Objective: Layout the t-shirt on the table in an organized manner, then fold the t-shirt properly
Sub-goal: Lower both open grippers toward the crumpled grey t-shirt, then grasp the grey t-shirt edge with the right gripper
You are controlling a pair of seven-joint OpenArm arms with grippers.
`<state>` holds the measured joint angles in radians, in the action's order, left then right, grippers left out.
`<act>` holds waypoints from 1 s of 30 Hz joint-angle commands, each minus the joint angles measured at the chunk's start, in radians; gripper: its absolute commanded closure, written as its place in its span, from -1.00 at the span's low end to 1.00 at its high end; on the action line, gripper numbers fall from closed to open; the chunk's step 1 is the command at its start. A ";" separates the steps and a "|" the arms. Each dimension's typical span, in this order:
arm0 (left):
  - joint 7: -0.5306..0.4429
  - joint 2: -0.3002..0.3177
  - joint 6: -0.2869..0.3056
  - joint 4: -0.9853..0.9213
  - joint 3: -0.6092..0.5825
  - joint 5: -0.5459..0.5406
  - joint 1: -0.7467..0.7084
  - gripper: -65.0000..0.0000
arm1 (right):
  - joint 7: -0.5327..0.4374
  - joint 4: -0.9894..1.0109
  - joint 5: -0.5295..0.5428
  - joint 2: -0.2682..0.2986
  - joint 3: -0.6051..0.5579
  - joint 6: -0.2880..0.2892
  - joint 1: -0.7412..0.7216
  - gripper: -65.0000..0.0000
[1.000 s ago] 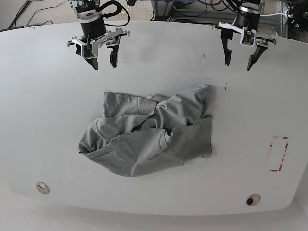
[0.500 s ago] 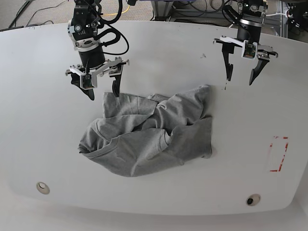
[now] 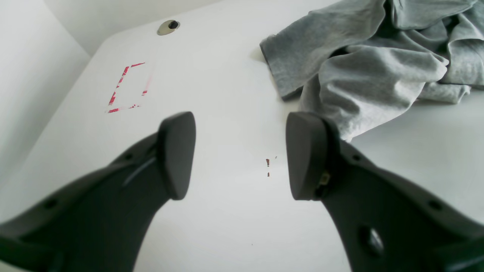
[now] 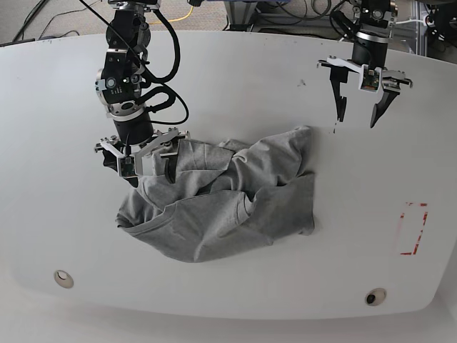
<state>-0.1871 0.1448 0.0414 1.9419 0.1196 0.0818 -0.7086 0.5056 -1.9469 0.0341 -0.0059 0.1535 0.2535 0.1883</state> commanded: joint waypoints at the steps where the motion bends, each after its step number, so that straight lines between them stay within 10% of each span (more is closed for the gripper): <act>1: -0.028 0.006 -0.007 0.020 0.004 -0.006 -0.004 -0.11 | -0.011 0.019 0.008 0.001 0.004 -0.003 -0.020 -0.35; 30: -0.025 0.006 -0.007 0.018 0.004 -0.006 -0.004 -0.11 | 0.047 0.298 0.335 0.074 0.125 0.056 -0.077 -0.35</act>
<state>-0.1864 0.1452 0.0410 1.9419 0.1215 0.0818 -0.7082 0.5785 -1.6527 0.3454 0.0525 0.2756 0.2962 0.1253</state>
